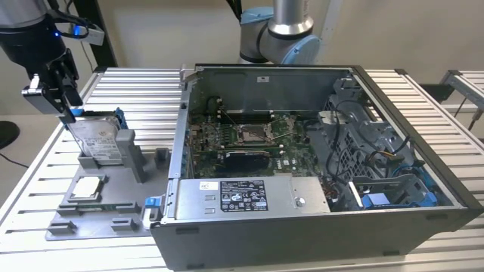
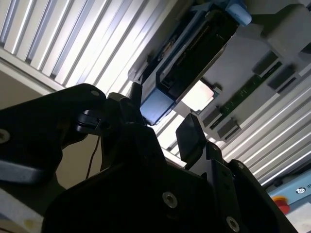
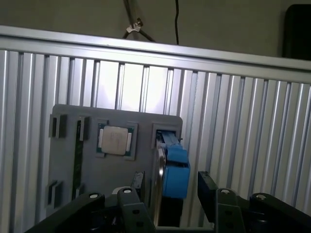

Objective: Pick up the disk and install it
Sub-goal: 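Pick up the disk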

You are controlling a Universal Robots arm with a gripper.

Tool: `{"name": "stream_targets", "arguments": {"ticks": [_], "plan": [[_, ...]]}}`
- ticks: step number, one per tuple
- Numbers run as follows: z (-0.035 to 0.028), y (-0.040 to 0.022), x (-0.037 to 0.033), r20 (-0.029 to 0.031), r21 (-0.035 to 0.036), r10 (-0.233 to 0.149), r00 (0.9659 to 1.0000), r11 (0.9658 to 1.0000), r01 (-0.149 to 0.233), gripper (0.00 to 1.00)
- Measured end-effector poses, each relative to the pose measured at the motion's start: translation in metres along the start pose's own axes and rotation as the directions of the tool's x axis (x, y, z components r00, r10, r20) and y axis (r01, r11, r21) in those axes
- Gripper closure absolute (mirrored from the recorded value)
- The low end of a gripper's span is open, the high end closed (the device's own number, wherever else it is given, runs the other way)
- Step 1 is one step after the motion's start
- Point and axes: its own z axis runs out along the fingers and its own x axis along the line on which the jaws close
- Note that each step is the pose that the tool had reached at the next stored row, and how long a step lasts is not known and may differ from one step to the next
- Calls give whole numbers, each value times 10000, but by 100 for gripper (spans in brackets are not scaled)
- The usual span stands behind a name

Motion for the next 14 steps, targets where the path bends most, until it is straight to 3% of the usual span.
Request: {"name": "stream_targets", "arguments": {"ticks": [14], "plan": [[129, 1, 6, 123, -6, -100, 9999, 9999, 100, 0]]}}
